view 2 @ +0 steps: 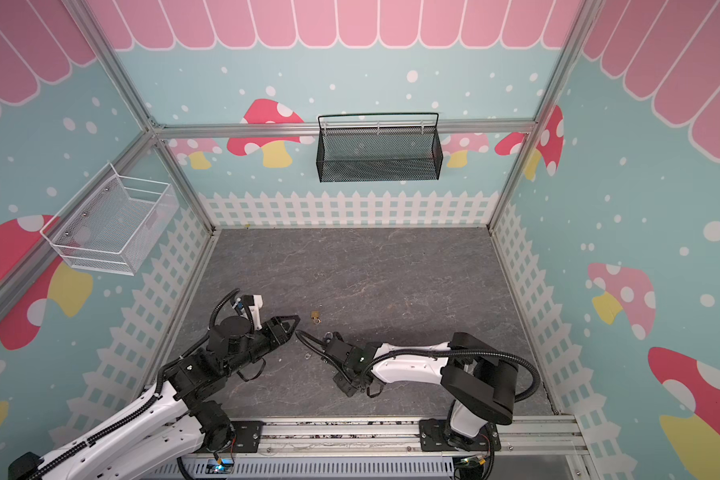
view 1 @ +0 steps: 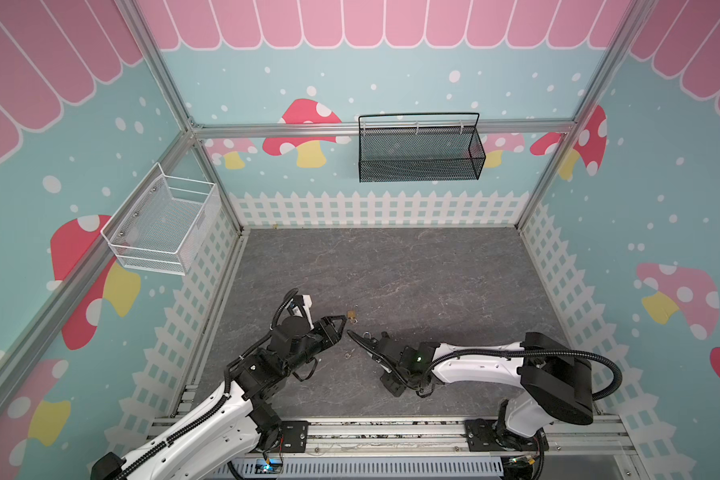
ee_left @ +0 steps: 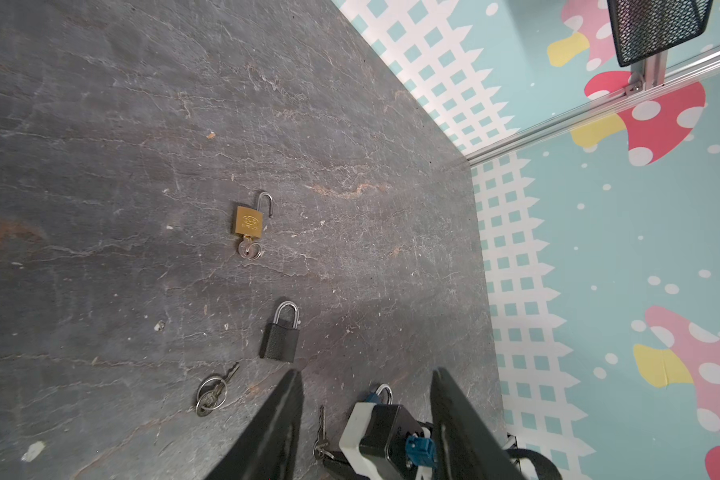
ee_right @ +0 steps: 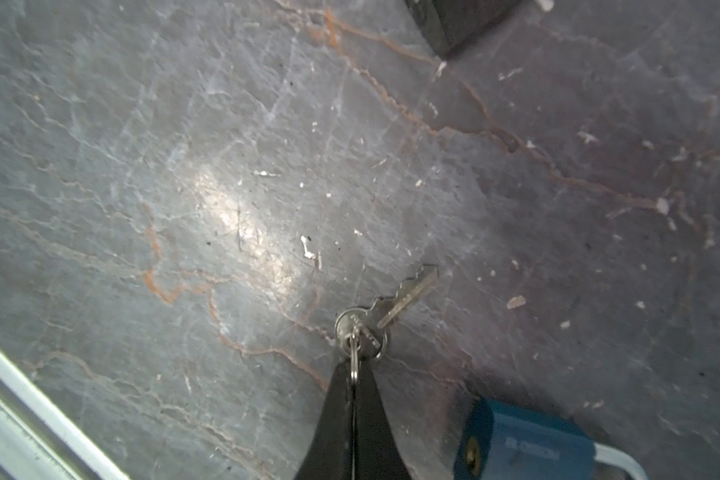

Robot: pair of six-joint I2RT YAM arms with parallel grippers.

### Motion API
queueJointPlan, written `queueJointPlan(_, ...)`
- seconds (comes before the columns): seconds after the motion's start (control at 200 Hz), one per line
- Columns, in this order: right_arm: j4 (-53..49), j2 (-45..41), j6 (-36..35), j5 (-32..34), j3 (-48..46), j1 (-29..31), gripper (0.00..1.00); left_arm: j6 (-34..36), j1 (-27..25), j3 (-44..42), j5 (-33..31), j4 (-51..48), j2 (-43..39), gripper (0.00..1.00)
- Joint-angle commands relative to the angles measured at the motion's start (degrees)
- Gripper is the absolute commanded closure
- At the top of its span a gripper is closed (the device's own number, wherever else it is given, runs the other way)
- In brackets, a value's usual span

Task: Unlock with the key
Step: 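Close the right gripper on the silver key beside the blue padlock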

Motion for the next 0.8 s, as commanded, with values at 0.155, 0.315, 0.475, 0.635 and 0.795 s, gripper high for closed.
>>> queueJointPlan(0.155, 3.74, -2.62, -1.32, 2.53, -1.86, 0.25, 1.00, -2.42, 0.35, -1.21, -1.09, 0.28, -1.88, 0.50)
queueJointPlan(0.315, 4.29, -4.80, -1.41, 3.50, -1.71, 0.25, 1.00, -4.50, 0.35, -1.03, -0.04, 0.93, -2.06, 0.50)
queueJointPlan(0.475, 6.25, -8.59, -1.33, 4.68, -1.99, -0.26, 1.00, -8.14, 0.35, -1.10, 0.78, 3.37, -1.87, 0.50)
queueJointPlan(0.635, 8.36, -12.78, -1.41, 4.92, -1.52, -1.09, 1.00, -13.04, 0.35, 0.93, 2.41, 3.73, 1.26, 0.50)
queueJointPlan(0.795, 9.42, -16.26, -1.32, 4.01, 0.08, -2.30, 1.00, -16.43, 0.33, 3.54, 4.84, 6.16, 5.06, 0.50)
